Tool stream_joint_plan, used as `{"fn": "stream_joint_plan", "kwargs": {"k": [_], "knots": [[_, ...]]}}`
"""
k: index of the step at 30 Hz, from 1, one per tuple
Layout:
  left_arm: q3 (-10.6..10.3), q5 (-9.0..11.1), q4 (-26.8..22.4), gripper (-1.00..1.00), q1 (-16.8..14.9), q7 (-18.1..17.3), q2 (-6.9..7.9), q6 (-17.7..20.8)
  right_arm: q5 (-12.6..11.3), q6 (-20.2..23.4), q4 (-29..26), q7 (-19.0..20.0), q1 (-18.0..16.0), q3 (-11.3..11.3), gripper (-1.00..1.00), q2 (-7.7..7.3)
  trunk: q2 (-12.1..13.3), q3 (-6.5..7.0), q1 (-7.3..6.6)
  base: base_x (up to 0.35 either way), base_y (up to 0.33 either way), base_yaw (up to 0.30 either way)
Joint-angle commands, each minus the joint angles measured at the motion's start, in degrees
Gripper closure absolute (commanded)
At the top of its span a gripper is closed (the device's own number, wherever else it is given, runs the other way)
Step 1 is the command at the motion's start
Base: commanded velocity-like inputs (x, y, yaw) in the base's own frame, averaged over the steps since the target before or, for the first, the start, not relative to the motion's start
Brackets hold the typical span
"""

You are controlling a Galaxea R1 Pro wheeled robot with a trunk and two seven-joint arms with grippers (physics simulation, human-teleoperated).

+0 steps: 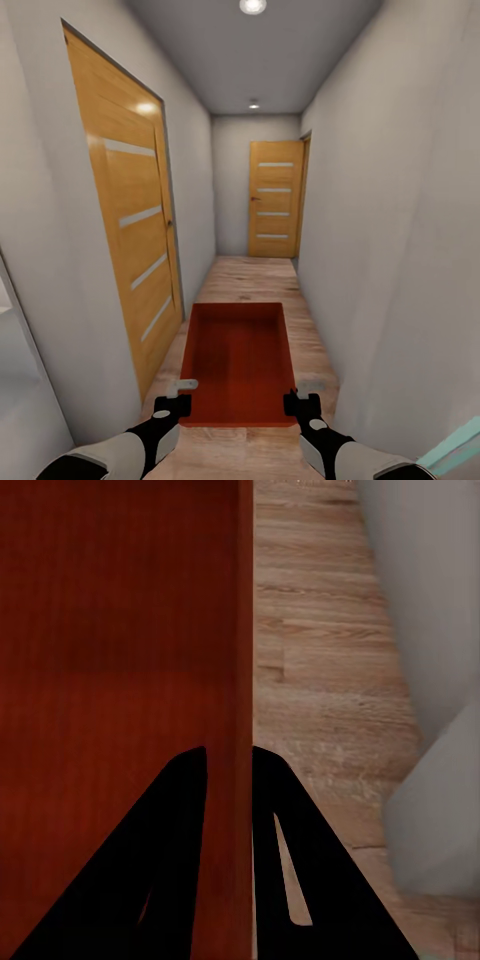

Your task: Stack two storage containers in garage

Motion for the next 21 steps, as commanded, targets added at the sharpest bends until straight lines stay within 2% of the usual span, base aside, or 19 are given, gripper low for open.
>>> {"fn": "stream_joint_plan", "kwargs": {"k": [1, 21], "knots": [[0.48, -0.79, -0.18, 1.00, -0.05, 0.38, 0.47, -3.21, -0.22, -0.04, 0.14, 0.13, -0.04, -2.43, 1.00, -0.16, -0.06, -0.09, 0.04, 0.322, 0.077, -0.003], [0.48, -0.79, -0.18, 1.00, -0.05, 0.38, 0.47, -3.14, -0.22, -0.04, 0.14, 0.12, -0.04, -2.41, 1.00, -0.10, -0.06, -0.09, 0.04, 0.322, 0.007, 0.000]]}}
